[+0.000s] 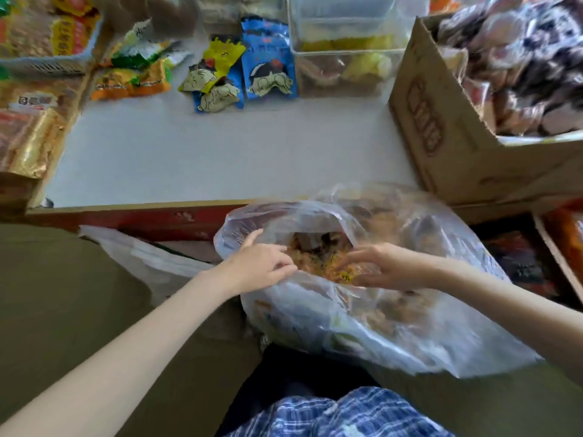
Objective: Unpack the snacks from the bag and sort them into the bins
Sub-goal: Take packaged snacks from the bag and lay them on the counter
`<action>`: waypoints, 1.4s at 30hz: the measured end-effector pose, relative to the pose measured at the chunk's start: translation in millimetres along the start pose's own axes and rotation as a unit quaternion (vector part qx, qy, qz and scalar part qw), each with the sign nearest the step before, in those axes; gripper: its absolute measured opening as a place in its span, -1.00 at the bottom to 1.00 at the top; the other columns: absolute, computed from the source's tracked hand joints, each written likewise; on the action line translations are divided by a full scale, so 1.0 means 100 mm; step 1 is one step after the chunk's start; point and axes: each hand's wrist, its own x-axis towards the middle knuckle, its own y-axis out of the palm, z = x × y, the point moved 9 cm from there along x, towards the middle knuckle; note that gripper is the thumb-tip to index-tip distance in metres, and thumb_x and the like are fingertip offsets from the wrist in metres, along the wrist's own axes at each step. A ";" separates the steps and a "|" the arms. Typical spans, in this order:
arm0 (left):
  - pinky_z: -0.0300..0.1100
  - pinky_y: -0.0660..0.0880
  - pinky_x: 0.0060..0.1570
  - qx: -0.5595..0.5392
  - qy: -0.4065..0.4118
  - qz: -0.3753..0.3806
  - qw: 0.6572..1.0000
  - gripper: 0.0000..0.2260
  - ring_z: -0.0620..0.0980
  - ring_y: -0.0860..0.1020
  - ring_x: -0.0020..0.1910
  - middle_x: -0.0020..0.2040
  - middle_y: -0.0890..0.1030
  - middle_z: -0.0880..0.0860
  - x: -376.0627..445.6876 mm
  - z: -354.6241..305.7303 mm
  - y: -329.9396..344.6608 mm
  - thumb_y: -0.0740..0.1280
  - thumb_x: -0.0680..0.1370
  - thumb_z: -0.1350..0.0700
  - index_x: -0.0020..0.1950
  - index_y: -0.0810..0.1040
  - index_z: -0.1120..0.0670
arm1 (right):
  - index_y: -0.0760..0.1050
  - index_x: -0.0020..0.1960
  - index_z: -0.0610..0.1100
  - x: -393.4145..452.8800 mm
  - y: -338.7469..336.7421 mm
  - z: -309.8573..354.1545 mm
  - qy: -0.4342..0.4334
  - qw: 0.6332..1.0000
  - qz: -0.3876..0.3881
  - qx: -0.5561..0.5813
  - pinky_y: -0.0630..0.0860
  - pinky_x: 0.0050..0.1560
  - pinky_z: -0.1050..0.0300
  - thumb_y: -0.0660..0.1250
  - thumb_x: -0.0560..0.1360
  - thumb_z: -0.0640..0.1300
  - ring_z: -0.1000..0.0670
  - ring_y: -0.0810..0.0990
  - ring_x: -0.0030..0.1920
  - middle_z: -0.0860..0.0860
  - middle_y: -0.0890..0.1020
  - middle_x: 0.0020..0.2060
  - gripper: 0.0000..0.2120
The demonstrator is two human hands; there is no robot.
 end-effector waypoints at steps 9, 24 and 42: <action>-0.10 0.04 0.39 0.047 -0.024 0.067 0.996 -0.66 -0.23 0.46 -0.36 -0.39 0.56 -0.10 -0.46 0.15 0.36 0.27 0.52 -0.17 -0.31 0.58 0.03 | 0.52 0.22 -0.14 0.16 -0.16 -0.17 0.060 0.979 -0.196 -0.014 0.45 0.16 -0.06 0.31 0.53 -0.05 -0.15 0.53 0.15 -0.12 0.56 0.15 -0.69; 0.02 -0.08 0.42 0.048 -0.045 0.020 0.998 -0.57 -0.05 0.29 0.35 0.23 0.50 -0.03 -0.74 0.34 0.40 0.33 0.46 -0.22 0.25 0.47 -0.05 | 0.61 0.04 -0.25 0.50 0.44 0.62 0.095 0.985 -0.130 0.060 0.47 -0.05 0.19 0.31 0.53 -0.21 -0.06 0.60 0.00 -0.13 0.66 0.01 -0.83; -0.26 0.50 0.01 -0.441 -0.054 -0.367 0.817 -0.36 -0.03 0.50 0.12 0.13 0.48 -0.03 -0.36 0.29 -1.35 0.48 0.42 0.10 0.41 0.24 0.05 | 0.51 0.08 -0.23 -0.31 -2.25 1.06 -0.082 0.908 -0.411 0.012 0.37 -0.30 0.49 0.24 0.58 -0.18 0.04 0.50 -0.22 -0.04 0.58 -0.16 -0.84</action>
